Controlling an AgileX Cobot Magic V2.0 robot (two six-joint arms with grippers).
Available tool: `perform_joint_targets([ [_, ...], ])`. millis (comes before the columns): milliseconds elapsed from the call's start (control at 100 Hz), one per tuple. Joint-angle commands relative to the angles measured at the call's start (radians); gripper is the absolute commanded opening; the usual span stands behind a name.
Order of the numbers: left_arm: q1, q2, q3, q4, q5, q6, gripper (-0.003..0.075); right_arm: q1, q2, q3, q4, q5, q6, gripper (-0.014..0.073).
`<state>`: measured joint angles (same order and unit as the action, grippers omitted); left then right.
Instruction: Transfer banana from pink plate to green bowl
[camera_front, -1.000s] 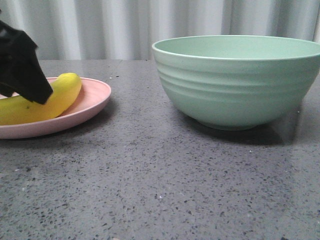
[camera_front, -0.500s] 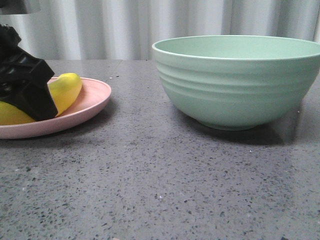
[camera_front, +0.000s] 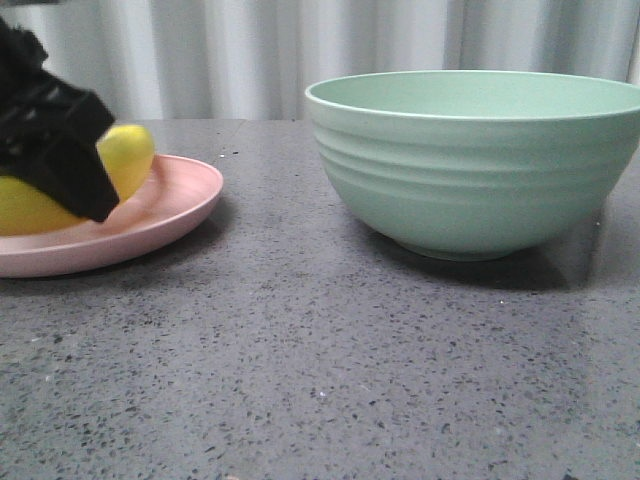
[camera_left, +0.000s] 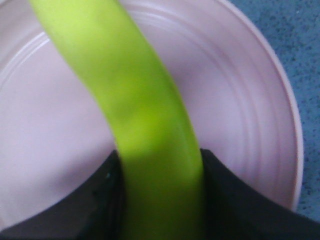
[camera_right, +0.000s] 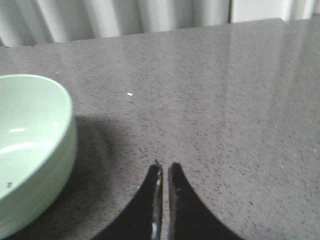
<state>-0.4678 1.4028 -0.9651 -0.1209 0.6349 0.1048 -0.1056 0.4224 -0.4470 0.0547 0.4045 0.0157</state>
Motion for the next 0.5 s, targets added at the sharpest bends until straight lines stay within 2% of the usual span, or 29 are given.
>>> perform_joint_targets([
  [0, -0.020, -0.051, -0.083, -0.022, 0.000, 0.015, -0.0020, 0.033, 0.024, -0.089, -0.002, -0.009, -0.007, -0.0064],
  [160, -0.105, -0.101, -0.171, -0.027, 0.038, 0.034, -0.0020, 0.141, 0.114, -0.209, 0.010, 0.155, -0.007, -0.0029],
  [260, -0.173, -0.135, -0.211, -0.027, 0.042, 0.034, -0.0020, 0.221, 0.180, -0.275, 0.052, 0.175, -0.007, 0.0090],
  [380, -0.271, -0.155, -0.236, -0.027, 0.044, 0.034, -0.0020, 0.322, 0.265, -0.341, 0.142, 0.160, -0.007, 0.0285],
  [490, -0.345, -0.150, -0.239, -0.028, 0.042, 0.034, -0.0020, 0.409, 0.358, -0.404, 0.228, 0.141, -0.007, 0.0352],
])
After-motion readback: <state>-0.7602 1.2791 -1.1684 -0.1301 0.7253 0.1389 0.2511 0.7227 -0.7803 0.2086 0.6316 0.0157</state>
